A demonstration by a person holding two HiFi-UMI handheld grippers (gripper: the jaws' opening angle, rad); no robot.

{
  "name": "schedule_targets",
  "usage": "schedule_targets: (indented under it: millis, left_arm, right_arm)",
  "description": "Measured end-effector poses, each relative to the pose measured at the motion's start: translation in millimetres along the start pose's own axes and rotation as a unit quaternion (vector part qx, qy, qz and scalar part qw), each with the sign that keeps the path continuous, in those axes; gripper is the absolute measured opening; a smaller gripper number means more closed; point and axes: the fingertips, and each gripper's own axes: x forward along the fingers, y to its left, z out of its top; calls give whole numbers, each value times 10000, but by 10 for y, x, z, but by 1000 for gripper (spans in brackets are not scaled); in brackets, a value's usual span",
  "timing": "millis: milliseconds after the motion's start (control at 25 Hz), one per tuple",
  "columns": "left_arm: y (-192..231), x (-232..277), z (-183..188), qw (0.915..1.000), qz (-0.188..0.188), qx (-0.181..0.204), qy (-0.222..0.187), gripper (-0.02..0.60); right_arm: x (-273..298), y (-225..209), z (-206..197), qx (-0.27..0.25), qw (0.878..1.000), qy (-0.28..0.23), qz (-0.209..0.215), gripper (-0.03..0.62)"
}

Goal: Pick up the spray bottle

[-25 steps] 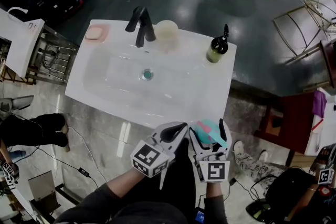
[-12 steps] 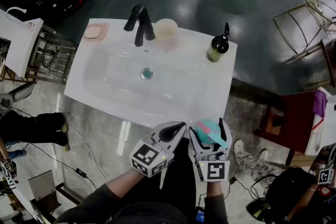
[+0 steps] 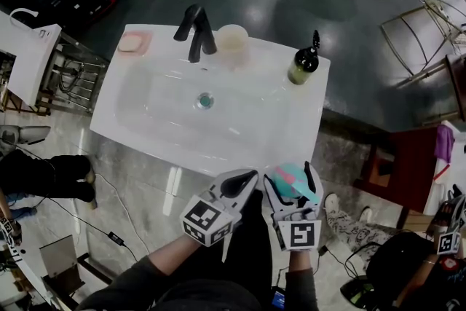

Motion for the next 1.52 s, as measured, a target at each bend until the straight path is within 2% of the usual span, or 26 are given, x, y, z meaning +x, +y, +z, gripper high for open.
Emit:
schedule_targets:
  millis: [480,640,1000,1240,1520]
  left_arm:
    - [20,-71,19,10000,49,12,6,6]
    - [10,-69,28,10000,36,14,7,6]
    - [-62,-87,127,10000,-25,62,-44,6]
    - [-141,-129,247,9999,-113,64,-63,6]
    - [-202,-206,457,9997,-134,173,-144,6]
  right_arm:
    - [-10,45,35,-225,9997,-22,-118,383]
    - [-27,17,79,-51,9998,-85,-154,383]
    - [-97,-21,307,153,9990,-334,-253,383]
    - [-142,-5,470,-150,9989,-333,-278,383]
    - [-166,48,759,-166,9991,-332,-197,383]
